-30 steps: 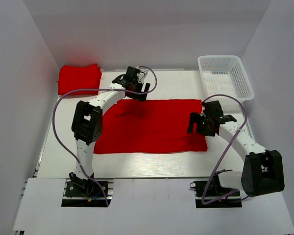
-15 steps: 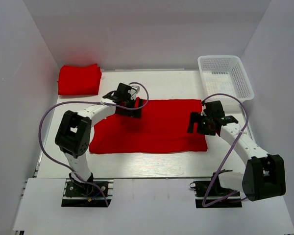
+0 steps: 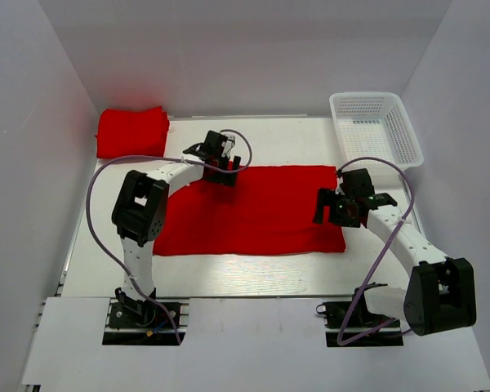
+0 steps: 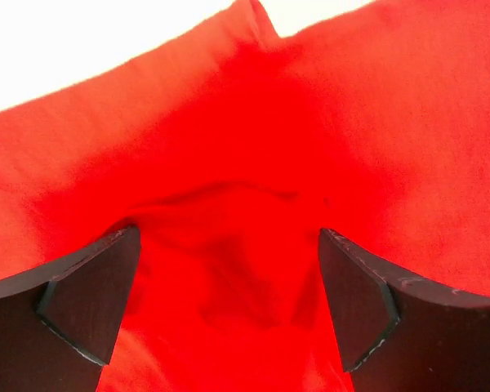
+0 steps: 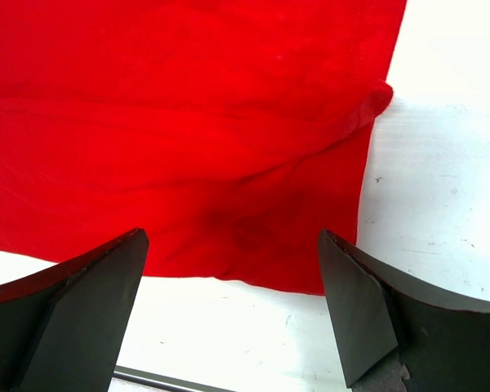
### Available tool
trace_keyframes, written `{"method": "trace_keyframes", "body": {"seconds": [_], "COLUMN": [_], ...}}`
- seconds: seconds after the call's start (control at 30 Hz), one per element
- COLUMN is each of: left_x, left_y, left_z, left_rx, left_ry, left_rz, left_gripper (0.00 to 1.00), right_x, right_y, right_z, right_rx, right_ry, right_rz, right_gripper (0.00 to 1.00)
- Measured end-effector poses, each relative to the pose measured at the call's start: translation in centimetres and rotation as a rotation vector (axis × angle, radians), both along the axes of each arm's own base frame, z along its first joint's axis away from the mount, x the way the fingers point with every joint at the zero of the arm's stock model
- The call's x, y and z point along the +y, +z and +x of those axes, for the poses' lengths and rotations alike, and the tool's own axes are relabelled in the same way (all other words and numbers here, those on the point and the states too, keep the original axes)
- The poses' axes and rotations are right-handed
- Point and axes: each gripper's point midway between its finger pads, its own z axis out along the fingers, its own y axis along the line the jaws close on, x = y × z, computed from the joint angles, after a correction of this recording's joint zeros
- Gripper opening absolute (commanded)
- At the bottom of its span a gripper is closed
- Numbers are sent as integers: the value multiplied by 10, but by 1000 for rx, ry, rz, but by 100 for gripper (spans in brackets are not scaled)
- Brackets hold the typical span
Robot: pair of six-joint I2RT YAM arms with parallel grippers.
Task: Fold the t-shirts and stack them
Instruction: Fold the tshirt
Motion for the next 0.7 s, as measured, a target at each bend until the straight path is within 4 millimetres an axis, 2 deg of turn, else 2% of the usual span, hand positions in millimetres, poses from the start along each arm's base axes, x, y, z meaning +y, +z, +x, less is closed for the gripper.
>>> {"method": "trace_keyframes", "body": {"seconds": [0.13,0.27,0.43,0.53,0.7], "left_x": [6,9,20,27,44], "left_y": [4,-4,-13,-5,26], "left_z": [27,53,59,63,79], "left_rx": [-50,-64,-41,-57,-116], "left_ry": [22,38,57,75,129], "left_rz": [41,63,76,77,90], "left_gripper": [100,100,100,100,100], "right_x": [-2,-5,-9,-7,0], "right_y": [-1,-1,0,11,39], "right_z": [0,0,3,12,44], "right_rx": [2,0,-8,-39,-127], "right_ry": [-6,-15,-28,-27,-19], "right_rz": [-9,-23,-43,-37,-25], "right_gripper": [90,90,90,90,90]}}
